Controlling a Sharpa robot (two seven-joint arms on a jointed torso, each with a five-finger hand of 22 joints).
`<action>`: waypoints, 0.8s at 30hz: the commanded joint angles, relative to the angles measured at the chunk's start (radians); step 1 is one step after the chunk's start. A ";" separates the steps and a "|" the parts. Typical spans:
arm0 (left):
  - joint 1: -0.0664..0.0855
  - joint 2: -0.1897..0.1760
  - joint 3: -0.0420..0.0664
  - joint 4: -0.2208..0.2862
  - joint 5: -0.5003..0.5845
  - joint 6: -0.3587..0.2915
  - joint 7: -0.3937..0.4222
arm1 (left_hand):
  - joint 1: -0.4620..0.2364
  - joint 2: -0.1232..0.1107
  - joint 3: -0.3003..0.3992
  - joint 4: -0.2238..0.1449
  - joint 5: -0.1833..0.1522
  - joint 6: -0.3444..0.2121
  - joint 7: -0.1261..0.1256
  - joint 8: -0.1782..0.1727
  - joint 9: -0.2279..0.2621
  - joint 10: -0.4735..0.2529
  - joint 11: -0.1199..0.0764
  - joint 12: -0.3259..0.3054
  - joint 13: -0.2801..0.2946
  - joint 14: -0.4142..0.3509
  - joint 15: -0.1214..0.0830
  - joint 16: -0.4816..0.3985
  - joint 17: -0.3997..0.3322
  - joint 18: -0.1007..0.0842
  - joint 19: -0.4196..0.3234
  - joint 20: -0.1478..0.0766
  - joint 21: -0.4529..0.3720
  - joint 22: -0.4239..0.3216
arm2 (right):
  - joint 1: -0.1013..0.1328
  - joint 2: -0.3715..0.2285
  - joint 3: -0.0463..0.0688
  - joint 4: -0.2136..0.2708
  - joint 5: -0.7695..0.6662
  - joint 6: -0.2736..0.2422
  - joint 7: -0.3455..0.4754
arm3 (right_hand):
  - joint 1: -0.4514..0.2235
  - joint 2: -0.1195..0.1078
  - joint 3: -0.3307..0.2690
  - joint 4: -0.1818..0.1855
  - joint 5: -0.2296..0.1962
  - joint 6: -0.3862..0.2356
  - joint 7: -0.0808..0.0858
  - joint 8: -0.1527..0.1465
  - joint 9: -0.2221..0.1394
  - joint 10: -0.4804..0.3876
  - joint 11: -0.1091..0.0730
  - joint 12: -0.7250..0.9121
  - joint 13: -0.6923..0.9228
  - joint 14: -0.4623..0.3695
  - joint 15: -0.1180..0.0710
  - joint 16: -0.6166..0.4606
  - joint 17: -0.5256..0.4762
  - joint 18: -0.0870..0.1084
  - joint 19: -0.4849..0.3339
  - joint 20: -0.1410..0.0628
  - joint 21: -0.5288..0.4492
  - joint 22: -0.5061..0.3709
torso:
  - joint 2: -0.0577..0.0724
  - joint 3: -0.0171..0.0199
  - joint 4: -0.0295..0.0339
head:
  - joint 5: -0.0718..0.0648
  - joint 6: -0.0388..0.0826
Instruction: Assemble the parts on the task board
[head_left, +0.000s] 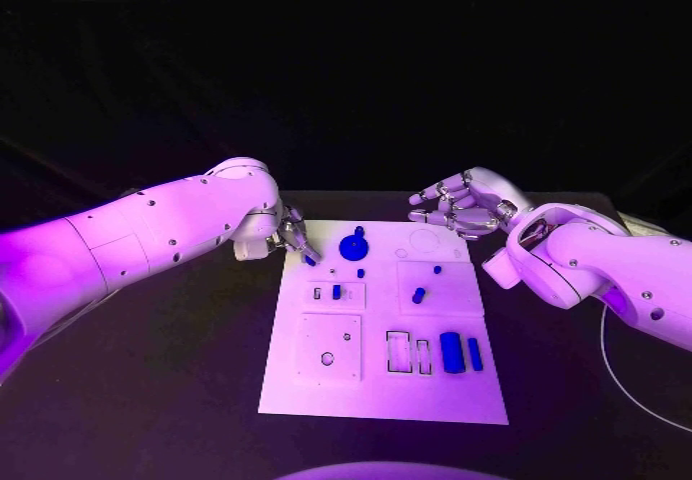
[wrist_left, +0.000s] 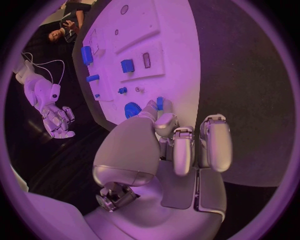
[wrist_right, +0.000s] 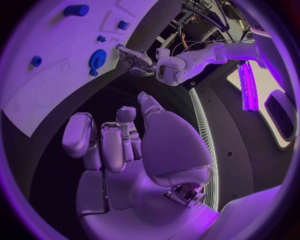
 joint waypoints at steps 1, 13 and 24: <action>0.000 -0.021 0.000 0.030 0.053 -0.033 0.006 | 0.013 0.005 0.075 -0.060 -0.001 -0.001 -0.007 0.008 0.017 -0.003 -0.003 -0.003 -0.001 0.105 -0.006 0.003 0.263 -0.003 0.027 -0.007 -0.005 0.129 | -0.001 0.000 0.000 0.000 -0.003 0.016 0.004 | -0.003 0.003 0.002 0.004 0.005 -0.001 -0.002 0.004 0.001 -0.001 -0.003 0.004 0.001 0.043 0.002 -0.006 -0.001 0.011 -0.006 -0.003 -0.006 0.000 | -0.001 0.0005 0.0015 | 0.000 0.000; -0.018 -0.134 -0.001 0.221 0.024 -0.190 0.028 | -0.016 -0.031 0.152 -0.065 -0.001 0.000 -0.011 0.020 0.033 0.010 -0.006 0.003 0.006 0.105 -0.008 0.003 0.263 -0.004 0.030 -0.010 -0.001 0.135 | -0.001 -0.002 -0.001 0.000 -0.002 0.020 0.003 | -0.001 0.004 0.002 0.003 0.005 -0.001 -0.002 0.004 0.001 -0.001 -0.003 0.004 0.001 0.043 0.002 -0.007 -0.002 0.011 -0.007 -0.003 -0.006 -0.002 | 0.000 -0.0006 0.0015 | 0.002 -0.001; -0.075 -0.181 -0.003 0.314 -0.041 -0.237 0.049 | -0.032 -0.057 0.204 -0.066 -0.001 0.001 -0.012 0.025 0.040 0.015 -0.008 0.004 0.007 0.105 -0.009 0.003 0.263 -0.005 0.033 -0.011 0.003 0.140 | -0.004 -0.002 -0.003 -0.003 0.000 0.022 0.003 | -0.001 0.004 0.002 0.003 0.005 -0.001 -0.002 0.004 0.001 -0.001 -0.003 0.004 0.001 0.043 0.002 -0.007 -0.002 0.011 -0.007 -0.003 -0.006 -0.002 | 0.000 -0.0017 0.0009 | 0.007 -0.003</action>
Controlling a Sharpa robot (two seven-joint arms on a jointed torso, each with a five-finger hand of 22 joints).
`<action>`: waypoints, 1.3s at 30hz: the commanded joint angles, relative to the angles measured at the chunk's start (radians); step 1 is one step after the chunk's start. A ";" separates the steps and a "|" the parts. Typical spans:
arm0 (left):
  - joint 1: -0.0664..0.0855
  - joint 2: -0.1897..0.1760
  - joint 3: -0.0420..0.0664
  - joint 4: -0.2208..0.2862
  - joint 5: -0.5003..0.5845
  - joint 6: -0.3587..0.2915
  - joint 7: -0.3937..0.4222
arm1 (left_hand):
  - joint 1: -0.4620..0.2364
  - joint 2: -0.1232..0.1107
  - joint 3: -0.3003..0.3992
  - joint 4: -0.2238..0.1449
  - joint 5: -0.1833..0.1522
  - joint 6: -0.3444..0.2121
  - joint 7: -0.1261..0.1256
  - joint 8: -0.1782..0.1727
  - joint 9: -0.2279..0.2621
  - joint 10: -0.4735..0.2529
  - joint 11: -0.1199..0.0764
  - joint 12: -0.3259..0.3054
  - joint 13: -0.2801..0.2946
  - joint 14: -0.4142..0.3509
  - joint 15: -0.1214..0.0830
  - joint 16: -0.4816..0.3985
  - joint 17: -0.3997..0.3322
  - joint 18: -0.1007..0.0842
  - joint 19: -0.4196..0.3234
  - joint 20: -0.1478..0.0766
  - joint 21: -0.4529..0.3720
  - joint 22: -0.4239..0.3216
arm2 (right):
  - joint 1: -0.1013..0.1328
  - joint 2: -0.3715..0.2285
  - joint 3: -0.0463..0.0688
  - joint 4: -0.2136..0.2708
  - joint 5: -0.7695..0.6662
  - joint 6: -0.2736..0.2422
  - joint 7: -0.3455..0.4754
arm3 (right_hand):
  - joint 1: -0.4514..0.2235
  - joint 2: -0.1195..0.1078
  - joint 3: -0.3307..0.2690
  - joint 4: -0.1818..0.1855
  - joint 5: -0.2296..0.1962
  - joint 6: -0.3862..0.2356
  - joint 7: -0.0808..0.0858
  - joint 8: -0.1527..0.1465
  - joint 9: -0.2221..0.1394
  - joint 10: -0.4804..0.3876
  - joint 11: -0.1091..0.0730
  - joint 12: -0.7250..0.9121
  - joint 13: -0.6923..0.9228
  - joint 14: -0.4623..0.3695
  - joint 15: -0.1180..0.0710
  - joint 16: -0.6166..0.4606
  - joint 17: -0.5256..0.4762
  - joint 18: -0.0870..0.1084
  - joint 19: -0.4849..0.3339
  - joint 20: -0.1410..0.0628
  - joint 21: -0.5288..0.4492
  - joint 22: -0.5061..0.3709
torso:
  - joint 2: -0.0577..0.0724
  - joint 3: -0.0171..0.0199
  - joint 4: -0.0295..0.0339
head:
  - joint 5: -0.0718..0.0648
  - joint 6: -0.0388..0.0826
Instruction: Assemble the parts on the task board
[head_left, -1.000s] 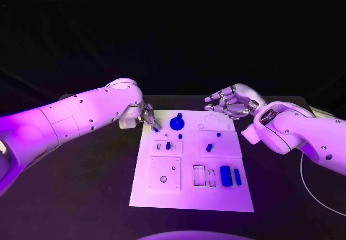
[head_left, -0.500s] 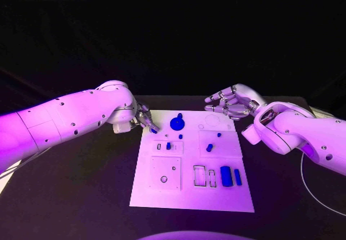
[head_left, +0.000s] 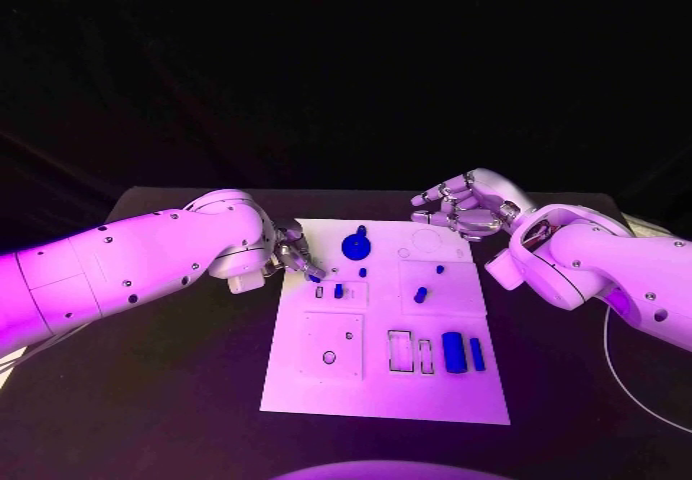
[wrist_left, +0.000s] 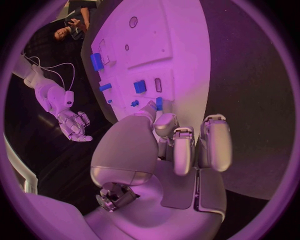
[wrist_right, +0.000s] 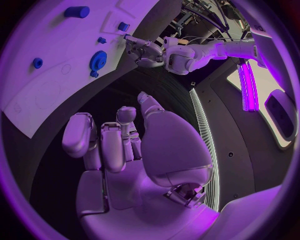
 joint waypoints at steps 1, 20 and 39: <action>-0.009 -0.004 0.000 0.016 -0.045 -0.033 0.025 | -0.002 -0.010 0.105 -0.094 0.003 0.006 -0.010 0.007 0.019 0.006 0.001 0.003 0.001 0.105 -0.009 0.003 0.263 -0.005 0.036 -0.008 0.003 0.140 | -0.002 0.001 0.000 -0.001 -0.001 0.016 0.004 | -0.001 0.004 0.002 0.003 0.005 -0.001 -0.002 0.004 0.001 -0.001 -0.003 0.004 0.001 0.043 0.002 -0.007 -0.002 0.011 -0.007 -0.003 -0.006 -0.002 | 0.001 -0.0009 -0.0023 | 0.002 -0.001; -0.019 -0.018 -0.002 0.048 -0.060 0.097 0.007 | -0.014 -0.030 0.144 -0.096 0.002 0.006 -0.010 0.009 0.023 0.006 0.001 0.000 -0.003 0.105 -0.009 0.003 0.263 -0.005 0.036 -0.008 0.000 0.140 | -0.005 0.000 -0.001 -0.001 0.000 0.017 0.004 | -0.001 0.004 0.002 0.003 0.005 -0.001 -0.002 0.004 0.001 -0.001 -0.003 0.004 0.001 0.043 0.002 -0.007 -0.002 0.011 -0.007 -0.003 -0.006 -0.002 | 0.001 0.0000 -0.0023 | 0.002 -0.008; -0.019 -0.016 -0.003 0.048 -0.074 0.125 0.001 | -0.021 -0.041 0.170 -0.099 0.002 0.008 -0.010 0.011 0.026 0.007 0.001 -0.002 -0.004 0.105 -0.009 0.003 0.263 -0.005 0.035 -0.007 0.000 0.140 | -0.005 -0.002 -0.001 0.001 0.000 0.017 0.004 | -0.001 0.004 0.002 0.003 0.005 -0.001 -0.002 0.004 0.001 -0.001 -0.003 0.004 0.001 0.043 0.002 -0.007 -0.002 0.011 -0.007 -0.003 -0.006 -0.002 | 0.001 0.0006 -0.0024 | 0.006 -0.012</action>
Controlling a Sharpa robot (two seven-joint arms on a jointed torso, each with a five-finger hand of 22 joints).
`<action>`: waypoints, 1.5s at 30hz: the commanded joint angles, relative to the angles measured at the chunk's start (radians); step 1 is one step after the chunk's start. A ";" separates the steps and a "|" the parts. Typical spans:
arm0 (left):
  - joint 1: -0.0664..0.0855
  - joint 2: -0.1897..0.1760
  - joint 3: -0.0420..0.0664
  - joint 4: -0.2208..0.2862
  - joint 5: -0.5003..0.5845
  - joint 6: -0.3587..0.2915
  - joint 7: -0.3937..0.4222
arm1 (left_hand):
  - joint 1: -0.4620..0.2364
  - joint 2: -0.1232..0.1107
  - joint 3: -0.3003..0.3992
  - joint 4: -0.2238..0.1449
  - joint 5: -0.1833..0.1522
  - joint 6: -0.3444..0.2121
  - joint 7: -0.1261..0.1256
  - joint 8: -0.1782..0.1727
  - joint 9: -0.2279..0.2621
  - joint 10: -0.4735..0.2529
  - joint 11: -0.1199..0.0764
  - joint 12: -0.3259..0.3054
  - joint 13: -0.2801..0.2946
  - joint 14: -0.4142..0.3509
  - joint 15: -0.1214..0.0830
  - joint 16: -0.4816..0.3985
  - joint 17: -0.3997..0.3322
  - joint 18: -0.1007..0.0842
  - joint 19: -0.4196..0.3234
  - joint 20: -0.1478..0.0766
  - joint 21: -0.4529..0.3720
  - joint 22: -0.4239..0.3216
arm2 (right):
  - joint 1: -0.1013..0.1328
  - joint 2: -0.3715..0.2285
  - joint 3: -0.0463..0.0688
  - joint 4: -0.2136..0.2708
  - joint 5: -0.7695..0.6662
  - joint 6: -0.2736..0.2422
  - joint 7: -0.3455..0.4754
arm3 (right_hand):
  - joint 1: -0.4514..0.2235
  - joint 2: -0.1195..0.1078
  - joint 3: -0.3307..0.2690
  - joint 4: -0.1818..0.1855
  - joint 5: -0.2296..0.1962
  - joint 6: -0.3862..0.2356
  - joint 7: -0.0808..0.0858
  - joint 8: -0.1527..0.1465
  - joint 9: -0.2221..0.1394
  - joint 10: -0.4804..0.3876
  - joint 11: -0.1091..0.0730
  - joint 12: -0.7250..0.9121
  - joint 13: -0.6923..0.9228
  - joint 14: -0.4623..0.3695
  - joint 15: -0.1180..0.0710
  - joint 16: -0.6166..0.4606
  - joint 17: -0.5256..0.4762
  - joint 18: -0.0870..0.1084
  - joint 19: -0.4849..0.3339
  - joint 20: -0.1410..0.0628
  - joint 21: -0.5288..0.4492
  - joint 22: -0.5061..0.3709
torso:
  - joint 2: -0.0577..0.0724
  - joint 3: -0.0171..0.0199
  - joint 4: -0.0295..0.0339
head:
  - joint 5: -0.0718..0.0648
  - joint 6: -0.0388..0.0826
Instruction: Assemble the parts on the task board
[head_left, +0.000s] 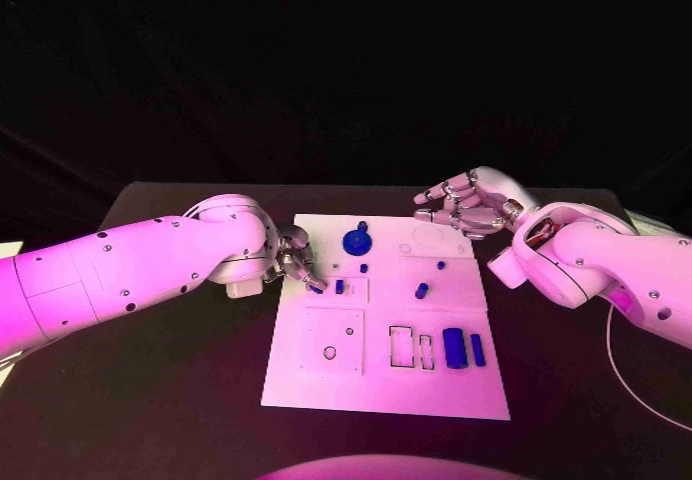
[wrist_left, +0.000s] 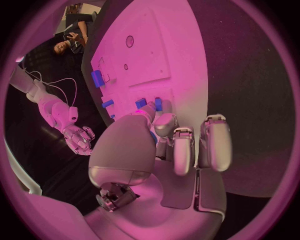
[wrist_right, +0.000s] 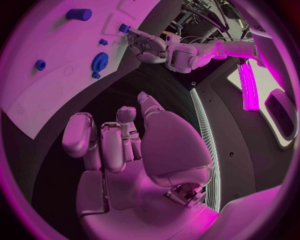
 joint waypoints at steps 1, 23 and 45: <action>-0.005 0.004 -0.005 -0.001 -0.012 0.040 -0.011 | 0.004 -0.005 0.104 -0.096 0.006 0.008 -0.010 0.007 -0.001 0.007 0.001 -0.002 -0.001 0.105 -0.009 0.003 0.263 -0.005 0.035 -0.007 0.000 0.140 | -0.001 0.000 0.000 0.002 -0.002 0.012 0.004 | -0.001 0.004 0.002 0.003 0.005 -0.001 -0.002 0.004 0.001 -0.001 -0.003 0.004 0.001 0.043 0.002 -0.007 -0.002 0.011 -0.007 -0.003 -0.006 -0.002 | 0.000 0.0001 0.0001 | 0.000 -0.001; -0.005 0.030 -0.012 -0.017 -0.018 0.054 -0.023 | -0.163 -0.060 0.065 -0.014 0.006 0.061 -0.026 0.040 0.019 0.032 -0.009 0.019 0.018 0.105 -0.017 0.003 0.263 -0.008 0.044 -0.011 0.013 0.154 | -0.001 -0.003 0.000 0.005 -0.002 0.011 0.003 | 0.001 0.006 0.000 0.005 0.005 -0.001 -0.001 0.004 0.001 -0.002 -0.003 0.004 0.000 0.043 0.002 -0.009 -0.004 0.011 -0.007 -0.003 -0.007 -0.003 | 0.000 -0.0001 -0.0004 | -0.005 -0.002; -0.005 0.028 -0.011 -0.022 -0.039 0.010 -0.025 | -0.268 -0.089 -0.017 0.040 0.006 0.081 -0.030 0.058 0.033 0.040 -0.013 0.018 0.015 0.105 -0.021 0.003 0.263 -0.010 0.047 -0.016 0.018 0.160 | -0.001 -0.005 0.000 0.004 -0.001 0.010 0.003 | 0.000 0.006 -0.001 0.006 0.005 -0.001 -0.001 0.004 0.001 -0.004 -0.003 0.001 -0.002 0.043 0.002 -0.011 -0.007 0.011 -0.008 -0.003 -0.008 -0.005 | 0.001 -0.0003 -0.0011 | -0.008 0.002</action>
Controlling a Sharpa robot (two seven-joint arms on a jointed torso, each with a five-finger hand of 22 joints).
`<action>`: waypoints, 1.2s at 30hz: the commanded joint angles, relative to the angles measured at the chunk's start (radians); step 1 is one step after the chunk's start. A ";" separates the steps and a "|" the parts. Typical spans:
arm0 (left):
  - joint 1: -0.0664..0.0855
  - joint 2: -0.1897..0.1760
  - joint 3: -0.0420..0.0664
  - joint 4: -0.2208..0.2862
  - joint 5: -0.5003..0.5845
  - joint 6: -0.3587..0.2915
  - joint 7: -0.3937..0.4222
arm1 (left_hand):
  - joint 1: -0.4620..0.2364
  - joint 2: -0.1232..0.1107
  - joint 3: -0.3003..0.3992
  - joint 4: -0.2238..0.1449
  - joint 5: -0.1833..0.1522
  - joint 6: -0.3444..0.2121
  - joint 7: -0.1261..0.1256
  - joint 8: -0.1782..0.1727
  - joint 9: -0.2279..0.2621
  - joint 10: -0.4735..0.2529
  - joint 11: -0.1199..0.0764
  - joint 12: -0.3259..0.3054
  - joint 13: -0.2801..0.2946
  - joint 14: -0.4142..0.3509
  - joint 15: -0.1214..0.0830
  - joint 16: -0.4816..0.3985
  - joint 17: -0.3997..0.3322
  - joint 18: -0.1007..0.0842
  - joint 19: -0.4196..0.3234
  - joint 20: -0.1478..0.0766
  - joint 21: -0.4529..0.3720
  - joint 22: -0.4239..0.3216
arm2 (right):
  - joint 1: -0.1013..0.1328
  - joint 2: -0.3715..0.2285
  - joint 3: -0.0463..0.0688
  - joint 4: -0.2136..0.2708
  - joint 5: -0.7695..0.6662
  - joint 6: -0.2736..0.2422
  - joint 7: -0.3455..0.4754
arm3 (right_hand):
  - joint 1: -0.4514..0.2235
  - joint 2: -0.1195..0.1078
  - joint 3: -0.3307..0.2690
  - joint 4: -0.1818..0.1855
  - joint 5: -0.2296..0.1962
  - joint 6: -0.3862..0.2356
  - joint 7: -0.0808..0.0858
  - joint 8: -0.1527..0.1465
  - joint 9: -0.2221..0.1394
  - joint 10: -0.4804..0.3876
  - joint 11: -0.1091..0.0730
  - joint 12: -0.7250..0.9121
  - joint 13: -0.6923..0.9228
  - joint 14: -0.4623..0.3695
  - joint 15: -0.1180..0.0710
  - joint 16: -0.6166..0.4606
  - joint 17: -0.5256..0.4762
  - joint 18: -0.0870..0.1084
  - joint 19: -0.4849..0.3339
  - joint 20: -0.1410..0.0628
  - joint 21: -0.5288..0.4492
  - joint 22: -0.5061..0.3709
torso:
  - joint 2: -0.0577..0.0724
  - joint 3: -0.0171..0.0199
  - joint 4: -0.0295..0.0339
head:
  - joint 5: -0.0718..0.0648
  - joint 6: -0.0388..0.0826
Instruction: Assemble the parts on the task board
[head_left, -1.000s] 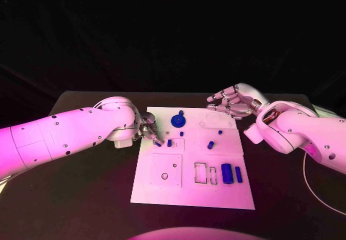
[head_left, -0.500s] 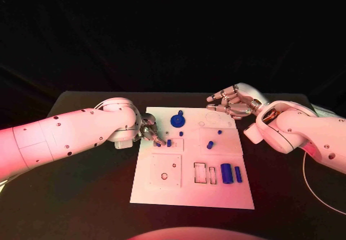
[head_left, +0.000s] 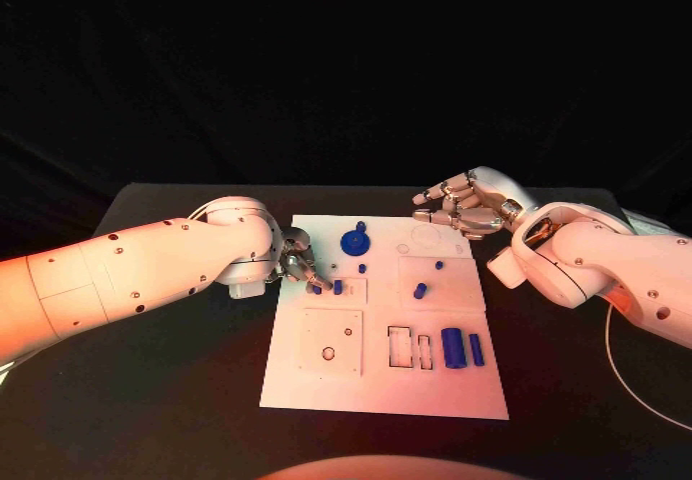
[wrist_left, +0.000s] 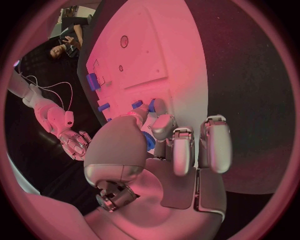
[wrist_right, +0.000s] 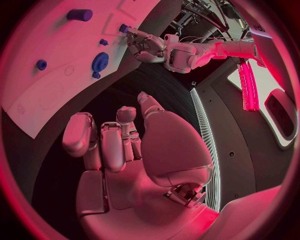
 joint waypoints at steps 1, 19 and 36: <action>-0.004 -0.007 -0.003 0.006 -0.006 -0.013 -0.004 | -0.026 -0.008 -0.029 0.015 -0.002 0.006 -0.001 0.006 0.002 0.008 0.001 0.002 -0.001 0.105 -0.007 0.003 0.263 -0.010 0.048 -0.009 0.003 0.161 | -0.001 0.000 0.000 0.001 -0.001 0.011 0.004 | 0.000 0.006 -0.001 0.006 0.005 -0.001 -0.001 0.004 0.001 -0.004 -0.002 0.001 -0.001 0.043 0.002 -0.005 -0.001 0.011 -0.004 0.000 -0.005 -0.001 | 0.001 -0.0006 -0.0007 | -0.002 0.001; -0.003 -0.064 0.010 0.048 0.122 -0.255 0.061 | -0.082 -0.006 -0.167 0.063 -0.002 -0.017 0.001 0.005 0.011 -0.013 0.002 -0.032 -0.036 0.105 -0.009 0.003 0.263 -0.004 0.039 -0.012 -0.024 0.145 | -0.001 0.002 0.000 -0.003 0.000 0.014 0.005 | 0.000 0.006 -0.001 0.006 0.005 -0.001 -0.001 0.004 0.001 -0.004 -0.002 0.001 -0.001 0.043 0.002 -0.005 -0.001 0.011 -0.004 0.000 -0.005 -0.001 | 0.000 -0.0004 -0.0003 | -0.004 0.006; -0.017 -0.036 -0.006 0.022 0.038 -0.433 0.513 | 0.408 0.024 -0.144 -0.079 0.005 -0.244 0.142 -0.255 -0.243 -0.516 0.156 -0.626 -0.586 -0.405 0.132 -0.796 -0.575 0.127 -0.429 0.115 -0.965 -0.486 | -0.002 0.004 0.000 -0.004 0.000 0.013 0.003 | -0.001 0.006 -0.003 0.007 0.005 -0.001 -0.001 0.003 0.001 -0.004 -0.002 0.002 -0.001 0.042 0.002 -0.006 -0.003 0.012 -0.006 0.000 -0.006 -0.003 | 0.001 -0.0013 -0.0013 | -0.011 0.013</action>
